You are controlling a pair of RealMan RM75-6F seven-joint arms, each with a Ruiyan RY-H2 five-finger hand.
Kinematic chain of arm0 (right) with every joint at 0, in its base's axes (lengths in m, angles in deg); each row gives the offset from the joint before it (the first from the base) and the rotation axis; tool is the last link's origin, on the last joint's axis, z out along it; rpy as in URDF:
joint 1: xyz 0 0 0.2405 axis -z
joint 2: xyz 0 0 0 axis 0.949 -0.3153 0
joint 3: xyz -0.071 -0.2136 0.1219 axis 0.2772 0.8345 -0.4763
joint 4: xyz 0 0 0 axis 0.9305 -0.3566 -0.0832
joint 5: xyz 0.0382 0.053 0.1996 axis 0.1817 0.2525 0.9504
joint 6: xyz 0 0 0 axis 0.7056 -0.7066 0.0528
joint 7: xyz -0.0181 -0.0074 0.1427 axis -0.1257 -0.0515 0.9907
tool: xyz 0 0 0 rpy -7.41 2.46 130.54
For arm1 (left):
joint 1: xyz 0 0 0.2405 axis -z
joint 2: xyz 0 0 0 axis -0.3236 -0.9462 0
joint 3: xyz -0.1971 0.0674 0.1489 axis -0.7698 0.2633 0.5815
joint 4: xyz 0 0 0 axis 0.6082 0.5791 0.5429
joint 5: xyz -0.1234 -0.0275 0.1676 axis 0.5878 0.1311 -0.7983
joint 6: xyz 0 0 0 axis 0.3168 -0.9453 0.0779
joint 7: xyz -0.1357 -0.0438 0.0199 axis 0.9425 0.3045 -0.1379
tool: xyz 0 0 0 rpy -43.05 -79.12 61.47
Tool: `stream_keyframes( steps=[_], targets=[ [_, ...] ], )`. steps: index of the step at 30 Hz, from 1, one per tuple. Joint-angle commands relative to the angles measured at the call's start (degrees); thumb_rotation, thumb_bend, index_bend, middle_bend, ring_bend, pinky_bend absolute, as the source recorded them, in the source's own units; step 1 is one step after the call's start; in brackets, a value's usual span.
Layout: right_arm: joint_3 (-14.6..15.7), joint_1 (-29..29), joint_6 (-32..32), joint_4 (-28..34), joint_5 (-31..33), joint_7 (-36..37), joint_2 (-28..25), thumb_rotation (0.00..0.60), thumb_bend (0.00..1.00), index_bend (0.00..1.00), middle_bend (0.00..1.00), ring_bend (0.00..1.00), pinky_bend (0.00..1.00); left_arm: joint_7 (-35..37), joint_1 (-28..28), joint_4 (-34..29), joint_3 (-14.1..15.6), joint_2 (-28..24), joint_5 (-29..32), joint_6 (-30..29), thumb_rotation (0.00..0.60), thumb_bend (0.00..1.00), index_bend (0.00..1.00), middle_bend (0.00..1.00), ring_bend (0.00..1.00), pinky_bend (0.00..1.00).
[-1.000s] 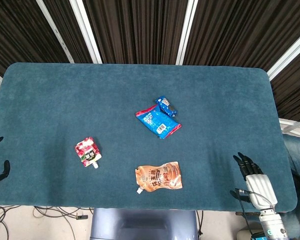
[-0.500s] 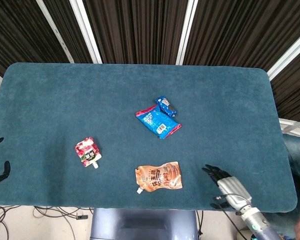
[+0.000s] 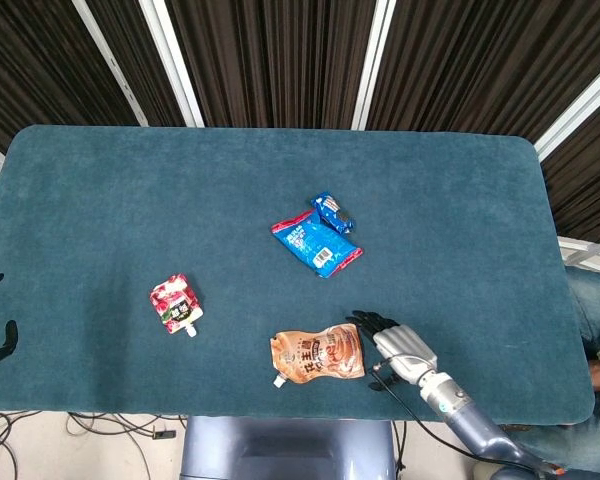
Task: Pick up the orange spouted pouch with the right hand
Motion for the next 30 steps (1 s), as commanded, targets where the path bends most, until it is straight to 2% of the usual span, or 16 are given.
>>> stream_keyframes(
  steps=[1, 8, 16, 30],
  targets=[
    [-1.4, -2.9, 1.3, 1.4, 4.8, -5.5, 2.6, 0.600, 0.14, 0.06, 0.04, 0.06, 0.19, 0.2, 0.0, 0.1, 0.0, -0.1, 0.1, 0.1, 0.600, 0.51, 0.12, 0.04, 0.12, 0.09],
    [-1.1, -6.9, 0.9, 2.4, 11.8, -15.4, 6.8, 0.600, 0.14, 0.06, 0.04, 0.04, 0.19, 0.4, 0.1, -0.1, -0.2, -0.3, 0.3, 0.2, 0.600, 0.51, 0.12, 0.04, 0.12, 0.09],
    [-0.2, -9.5, -4.8, 2.3, 16.5, -26.0, 11.9, 0.600, 0.14, 0.07, 0.04, 0.04, 0.16, 0.7, 0.1, 0.1, -0.2, -0.4, 0.5, 0.5, 0.600, 0.51, 0.12, 0.04, 0.12, 0.09],
    [1.8, -10.9, -6.5, 1.4, 18.2, -27.8, 14.3, 0.600, 0.14, 0.08, 0.04, 0.04, 0.15, 0.5, 0.3, -0.1, -0.3, -0.5, 0.7, 0.8, 0.600, 0.51, 0.12, 0.04, 0.12, 0.09]
  ],
)
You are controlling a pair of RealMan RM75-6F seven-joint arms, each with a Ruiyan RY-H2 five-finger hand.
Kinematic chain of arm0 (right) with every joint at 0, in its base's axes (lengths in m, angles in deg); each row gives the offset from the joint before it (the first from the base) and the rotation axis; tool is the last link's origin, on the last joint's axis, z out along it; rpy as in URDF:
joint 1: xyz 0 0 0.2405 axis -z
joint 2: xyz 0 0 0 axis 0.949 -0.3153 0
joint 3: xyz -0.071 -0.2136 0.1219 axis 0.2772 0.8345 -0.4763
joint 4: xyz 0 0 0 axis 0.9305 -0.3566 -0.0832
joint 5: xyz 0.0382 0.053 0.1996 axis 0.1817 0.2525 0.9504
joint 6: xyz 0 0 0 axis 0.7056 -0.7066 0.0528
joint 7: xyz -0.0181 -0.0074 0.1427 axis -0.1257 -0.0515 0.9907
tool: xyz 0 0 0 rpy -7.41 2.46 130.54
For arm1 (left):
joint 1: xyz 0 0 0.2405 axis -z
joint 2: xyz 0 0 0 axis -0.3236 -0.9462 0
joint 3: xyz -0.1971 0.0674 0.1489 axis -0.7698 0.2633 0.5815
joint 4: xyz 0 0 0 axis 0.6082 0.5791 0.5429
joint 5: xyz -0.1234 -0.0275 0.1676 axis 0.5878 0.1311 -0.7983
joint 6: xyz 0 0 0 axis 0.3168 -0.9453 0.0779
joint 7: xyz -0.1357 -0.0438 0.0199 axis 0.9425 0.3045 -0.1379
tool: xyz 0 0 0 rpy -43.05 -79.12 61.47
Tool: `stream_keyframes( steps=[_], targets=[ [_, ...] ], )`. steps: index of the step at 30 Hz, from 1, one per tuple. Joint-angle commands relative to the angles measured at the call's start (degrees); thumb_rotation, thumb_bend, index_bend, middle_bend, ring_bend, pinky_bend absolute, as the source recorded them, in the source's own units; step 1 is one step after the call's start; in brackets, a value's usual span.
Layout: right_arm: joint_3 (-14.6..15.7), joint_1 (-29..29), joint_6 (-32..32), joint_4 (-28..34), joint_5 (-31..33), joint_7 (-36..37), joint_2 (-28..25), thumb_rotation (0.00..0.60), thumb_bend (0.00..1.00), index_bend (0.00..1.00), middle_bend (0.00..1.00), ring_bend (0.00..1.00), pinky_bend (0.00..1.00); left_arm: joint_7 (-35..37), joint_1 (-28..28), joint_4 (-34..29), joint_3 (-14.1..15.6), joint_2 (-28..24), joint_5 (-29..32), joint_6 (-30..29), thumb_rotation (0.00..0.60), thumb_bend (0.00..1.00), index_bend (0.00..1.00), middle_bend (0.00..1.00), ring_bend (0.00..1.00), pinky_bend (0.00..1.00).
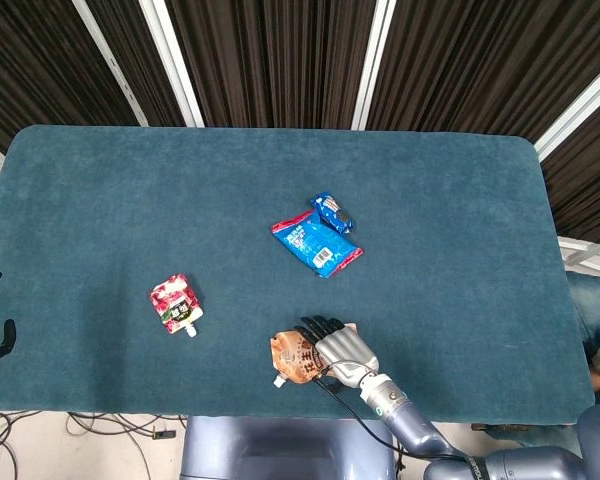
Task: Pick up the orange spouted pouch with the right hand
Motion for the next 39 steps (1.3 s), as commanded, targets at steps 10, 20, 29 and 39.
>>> stream_keyframes(
  steps=[10, 20, 29, 39],
  targets=[
    [0.3, -2.1, 1.5, -2.3, 1.9, 0.3, 1.4, 0.600, 0.14, 0.11, 0.05, 0.04, 0.15, 0.0, 0.0, 0.0, -0.1, 0.0, 0.1, -0.1, 0.600, 0.51, 0.12, 0.04, 0.12, 0.09],
    [-0.1, -4.5, 2.6, -3.7, 4.7, -0.4, 2.9, 0.600, 0.15, 0.13, 0.16, 0.14, 0.15, 0.3, 0.1, 0.1, -0.2, 0.0, 0.2, 0.0, 0.600, 0.51, 0.12, 0.04, 0.12, 0.09],
    [-0.4, -5.3, 1.6, -4.6, 6.6, -0.2, 3.8, 0.600, 0.24, 0.14, 0.26, 0.32, 0.15, 0.3, 0.2, 0.0, -0.1, -0.1, 0.2, 0.3, 0.600, 0.51, 0.12, 0.04, 0.12, 0.09],
    [0.2, -5.4, 0.6, -5.1, 7.6, 0.4, 4.2, 0.600, 0.36, 0.16, 0.35, 0.46, 0.20, 0.3, 0.1, 0.1, 0.0, -0.1, 0.1, 0.3, 0.600, 0.51, 0.12, 0.04, 0.12, 0.09]
  ],
)
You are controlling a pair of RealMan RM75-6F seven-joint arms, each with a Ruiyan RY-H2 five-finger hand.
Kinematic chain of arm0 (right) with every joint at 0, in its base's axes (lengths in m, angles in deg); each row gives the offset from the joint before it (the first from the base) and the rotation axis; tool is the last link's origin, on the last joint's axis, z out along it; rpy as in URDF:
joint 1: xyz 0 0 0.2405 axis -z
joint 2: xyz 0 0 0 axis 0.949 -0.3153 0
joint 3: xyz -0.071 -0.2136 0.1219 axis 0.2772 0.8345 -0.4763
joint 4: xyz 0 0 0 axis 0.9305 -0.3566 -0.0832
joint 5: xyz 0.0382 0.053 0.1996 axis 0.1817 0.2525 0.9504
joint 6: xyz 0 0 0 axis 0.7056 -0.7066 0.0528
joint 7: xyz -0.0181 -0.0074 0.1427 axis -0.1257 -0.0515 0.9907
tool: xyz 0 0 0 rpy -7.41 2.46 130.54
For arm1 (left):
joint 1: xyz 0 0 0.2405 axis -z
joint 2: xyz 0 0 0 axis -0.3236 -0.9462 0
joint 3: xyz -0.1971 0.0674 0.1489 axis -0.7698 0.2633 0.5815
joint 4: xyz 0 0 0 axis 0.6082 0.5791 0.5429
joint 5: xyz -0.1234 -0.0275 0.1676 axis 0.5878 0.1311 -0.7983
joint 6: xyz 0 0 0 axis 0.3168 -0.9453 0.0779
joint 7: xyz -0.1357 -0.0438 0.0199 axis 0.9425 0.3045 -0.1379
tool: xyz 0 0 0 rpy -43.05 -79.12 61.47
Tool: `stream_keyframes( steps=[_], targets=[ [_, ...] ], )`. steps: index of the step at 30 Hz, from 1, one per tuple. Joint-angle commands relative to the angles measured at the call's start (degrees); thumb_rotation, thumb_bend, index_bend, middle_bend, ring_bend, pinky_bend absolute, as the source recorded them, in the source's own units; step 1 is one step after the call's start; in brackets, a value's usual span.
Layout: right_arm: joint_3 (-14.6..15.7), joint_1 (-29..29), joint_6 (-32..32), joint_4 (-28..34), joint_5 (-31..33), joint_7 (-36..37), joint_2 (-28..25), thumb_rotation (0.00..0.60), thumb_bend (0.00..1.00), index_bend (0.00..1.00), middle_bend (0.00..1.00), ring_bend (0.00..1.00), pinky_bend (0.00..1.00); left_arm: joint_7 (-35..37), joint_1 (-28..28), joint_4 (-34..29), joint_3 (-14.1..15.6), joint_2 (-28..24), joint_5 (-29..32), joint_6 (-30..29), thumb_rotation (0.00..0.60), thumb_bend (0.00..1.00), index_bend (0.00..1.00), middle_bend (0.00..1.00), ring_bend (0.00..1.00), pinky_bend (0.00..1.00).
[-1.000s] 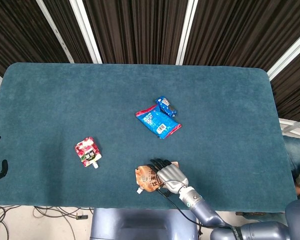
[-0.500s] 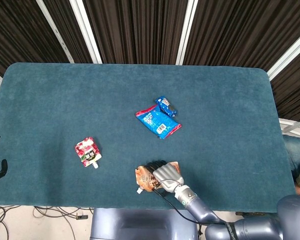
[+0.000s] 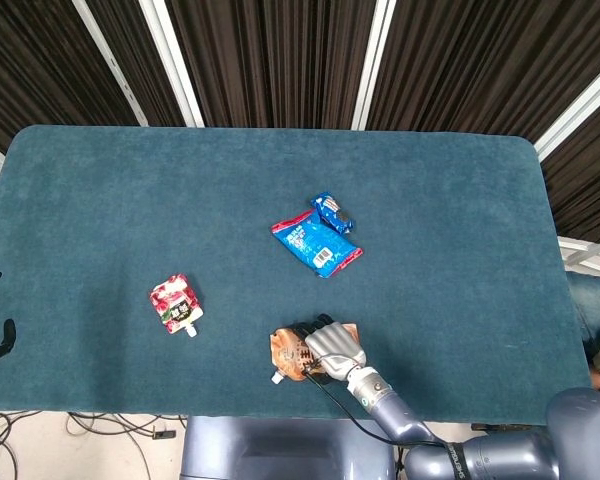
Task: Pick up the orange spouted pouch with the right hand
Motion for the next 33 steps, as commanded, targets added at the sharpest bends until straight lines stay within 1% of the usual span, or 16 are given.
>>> stream_keyframes(
  steps=[1, 5, 8, 10, 12, 14, 16, 21, 24, 27, 29, 31, 33],
  targets=[
    [0.1, 0.0, -0.1, 0.0, 0.0, 0.2, -0.1, 0.600, 0.37, 0.17, 0.36, 0.47, 0.22, 0.0, 0.0, 0.0, 0.1, 0.0, 0.0, 0.1, 0.600, 0.51, 0.12, 0.04, 0.12, 0.09],
    [0.2, -0.1, -0.4, -0.1, -1.1, 0.8, 0.0, 0.600, 0.41, 0.19, 0.43, 0.54, 0.29, 0.1, 0.0, 0.0, 0.2, -0.1, -0.1, 0.3, 0.600, 0.51, 0.13, 0.04, 0.12, 0.10],
    [0.4, -0.1, -0.3, 0.2, -1.4, 1.3, -0.2, 0.600, 0.41, 0.20, 0.44, 0.57, 0.32, 0.1, 0.1, -0.2, 0.2, -0.2, -0.1, 0.5, 0.600, 0.51, 0.13, 0.04, 0.12, 0.10],
    [0.5, 0.0, -0.3, 0.2, -1.7, 1.5, -0.3, 0.600, 0.41, 0.21, 0.47, 0.59, 0.39, 0.2, 0.1, -0.2, 0.2, -0.3, -0.1, 0.4, 0.600, 0.51, 0.13, 0.04, 0.12, 0.10],
    [0.6, -0.1, -0.2, 0.2, -2.0, 1.8, -0.3, 0.600, 0.41, 0.25, 0.53, 0.63, 0.52, 0.2, 0.1, -0.3, 0.1, -0.3, 0.0, 0.4, 0.600, 0.51, 0.13, 0.04, 0.12, 0.10],
    [0.7, -0.1, -0.1, 0.1, -2.2, 2.1, -0.3, 0.600, 0.41, 0.28, 0.57, 0.67, 0.58, 0.2, 0.1, -0.3, 0.2, -0.3, 0.0, 0.4, 0.600, 0.51, 0.13, 0.04, 0.12, 0.10],
    [0.7, -0.2, 0.3, 0.1, -2.2, 2.4, -0.3, 0.600, 0.41, 0.30, 0.58, 0.68, 0.59, 0.2, 0.1, -0.3, 0.1, -0.3, 0.0, 0.5, 0.600, 0.51, 0.13, 0.04, 0.12, 0.10],
    [0.7, -0.1, 0.6, 0.0, -3.4, 4.0, -0.6, 0.600, 0.41, 0.35, 0.59, 0.69, 0.59, 0.1, 0.1, -0.3, 0.1, -0.3, 0.1, 0.5, 0.600, 0.51, 0.13, 0.04, 0.12, 0.10],
    [0.3, 0.3, 0.8, 0.6, -4.4, 6.1, -1.1, 0.600, 0.41, 0.39, 0.62, 0.71, 0.59, 0.2, 0.1, -0.3, 0.1, -0.4, 0.1, 0.5, 0.600, 0.51, 0.13, 0.04, 0.12, 0.10],
    [-0.5, 0.9, 1.1, 1.5, -6.1, 9.5, -1.8, 0.600, 0.42, 0.44, 0.65, 0.75, 0.62, 0.2, 0.1, -0.4, 0.1, -0.4, 0.1, 0.4, 0.600, 0.51, 0.13, 0.04, 0.12, 0.10],
    [-1.2, 1.6, 1.0, 1.6, -8.4, 13.0, -2.2, 0.600, 0.44, 0.45, 0.67, 0.77, 0.65, 0.2, 0.1, -0.4, 0.2, -0.4, 0.1, 0.4, 0.600, 0.51, 0.13, 0.04, 0.12, 0.10],
    [-1.6, 2.4, 0.8, 1.4, -10.9, 16.4, -2.4, 0.600, 0.45, 0.47, 0.68, 0.79, 0.67, 0.3, 0.1, -0.3, 0.2, -0.4, 0.0, 0.4, 0.600, 0.51, 0.13, 0.04, 0.12, 0.10],
    [-1.8, 2.9, 0.4, 0.9, -13.0, 18.7, -2.6, 0.600, 0.47, 0.49, 0.68, 0.79, 0.67, 0.4, 0.0, -0.3, 0.2, -0.4, 0.0, 0.4, 0.600, 0.51, 0.13, 0.04, 0.12, 0.10]
  ],
)
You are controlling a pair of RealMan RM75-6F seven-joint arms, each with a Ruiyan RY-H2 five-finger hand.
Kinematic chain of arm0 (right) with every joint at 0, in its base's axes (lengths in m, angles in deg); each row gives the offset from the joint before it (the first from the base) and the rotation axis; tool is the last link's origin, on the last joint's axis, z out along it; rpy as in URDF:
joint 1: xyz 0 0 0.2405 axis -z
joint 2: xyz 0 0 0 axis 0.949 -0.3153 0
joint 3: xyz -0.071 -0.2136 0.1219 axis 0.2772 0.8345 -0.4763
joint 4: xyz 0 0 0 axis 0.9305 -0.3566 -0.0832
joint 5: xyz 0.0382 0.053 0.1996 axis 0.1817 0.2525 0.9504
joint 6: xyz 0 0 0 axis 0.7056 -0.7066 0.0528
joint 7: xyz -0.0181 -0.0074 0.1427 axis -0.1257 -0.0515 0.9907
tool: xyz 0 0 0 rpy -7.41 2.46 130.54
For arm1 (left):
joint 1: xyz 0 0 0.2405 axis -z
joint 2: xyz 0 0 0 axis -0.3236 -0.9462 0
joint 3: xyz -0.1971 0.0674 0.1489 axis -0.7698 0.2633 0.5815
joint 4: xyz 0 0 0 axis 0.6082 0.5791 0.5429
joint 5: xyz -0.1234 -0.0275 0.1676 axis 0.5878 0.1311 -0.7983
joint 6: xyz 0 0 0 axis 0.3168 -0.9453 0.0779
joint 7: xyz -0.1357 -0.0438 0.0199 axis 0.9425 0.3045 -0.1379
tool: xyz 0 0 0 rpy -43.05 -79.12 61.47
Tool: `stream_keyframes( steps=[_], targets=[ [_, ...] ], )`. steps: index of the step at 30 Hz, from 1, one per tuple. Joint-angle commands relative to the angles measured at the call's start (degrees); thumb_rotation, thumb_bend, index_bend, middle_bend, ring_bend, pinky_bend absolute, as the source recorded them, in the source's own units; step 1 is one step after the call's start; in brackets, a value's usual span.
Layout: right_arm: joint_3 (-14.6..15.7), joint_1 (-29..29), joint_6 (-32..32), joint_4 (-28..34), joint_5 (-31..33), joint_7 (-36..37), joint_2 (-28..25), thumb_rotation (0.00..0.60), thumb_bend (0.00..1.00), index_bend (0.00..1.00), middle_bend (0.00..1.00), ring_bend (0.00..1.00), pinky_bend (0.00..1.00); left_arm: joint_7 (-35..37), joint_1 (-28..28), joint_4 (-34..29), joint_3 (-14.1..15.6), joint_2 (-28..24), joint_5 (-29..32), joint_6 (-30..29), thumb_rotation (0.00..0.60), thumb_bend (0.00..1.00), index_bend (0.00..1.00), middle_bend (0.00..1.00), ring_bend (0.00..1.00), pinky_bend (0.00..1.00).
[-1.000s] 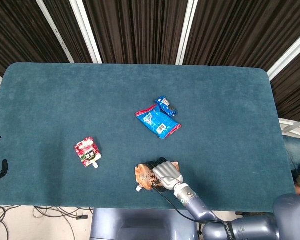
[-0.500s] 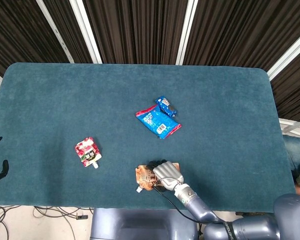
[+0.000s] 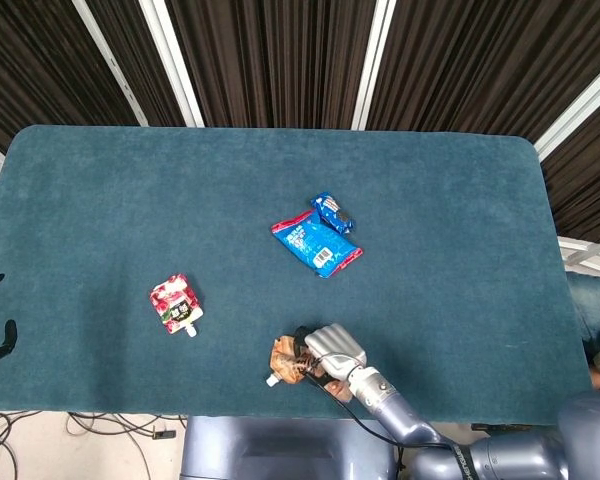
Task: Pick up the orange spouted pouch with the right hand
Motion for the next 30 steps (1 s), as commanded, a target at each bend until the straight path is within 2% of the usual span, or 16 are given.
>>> stream_keyframes(
  steps=[1, 8, 13, 19, 27, 30],
  targets=[
    [-0.9, 1.7, -0.9, -0.8, -5.2, 5.6, -0.6, 0.600, 0.47, 0.49, 0.68, 0.79, 0.67, 0.1, 0.0, 0.0, 0.0, 0.0, -0.1, 0.0, 0.600, 0.51, 0.13, 0.04, 0.12, 0.10],
    [-1.3, 3.5, -2.8, -2.0, -10.1, 11.5, -1.3, 0.600, 0.47, 0.52, 0.68, 0.79, 0.67, 0.1, -0.1, -0.1, 0.0, 0.0, 0.0, -0.1, 0.600, 0.51, 0.13, 0.04, 0.12, 0.10],
    [-2.9, 4.2, -3.9, -1.6, -11.5, 14.5, -2.6, 0.600, 0.47, 0.52, 0.68, 0.79, 0.67, 0.0, 0.0, -0.3, -0.1, -0.1, 0.1, -0.1, 0.600, 0.51, 0.13, 0.04, 0.12, 0.10],
    [-8.1, 4.3, -3.6, 2.4, -10.4, 22.2, -7.1, 0.600, 0.47, 0.52, 0.68, 0.79, 0.67, -0.1, 0.1, -0.5, -0.2, -0.3, 0.3, 0.1, 0.600, 0.51, 0.13, 0.04, 0.12, 0.10],
    [-16.4, 5.8, 0.5, 8.4, -8.2, 43.3, -15.6, 0.600, 0.47, 0.52, 0.68, 0.79, 0.67, -0.3, 0.1, -0.7, -0.2, -0.3, 0.4, 0.0, 0.600, 0.51, 0.13, 0.04, 0.12, 0.10],
    [-18.5, 6.7, 2.3, 9.5, -8.4, 51.3, -18.1, 0.600, 0.47, 0.52, 0.67, 0.79, 0.67, -0.4, 0.1, -0.7, -0.1, -0.2, 0.3, 0.0, 0.600, 0.51, 0.13, 0.04, 0.12, 0.10]
  ],
)
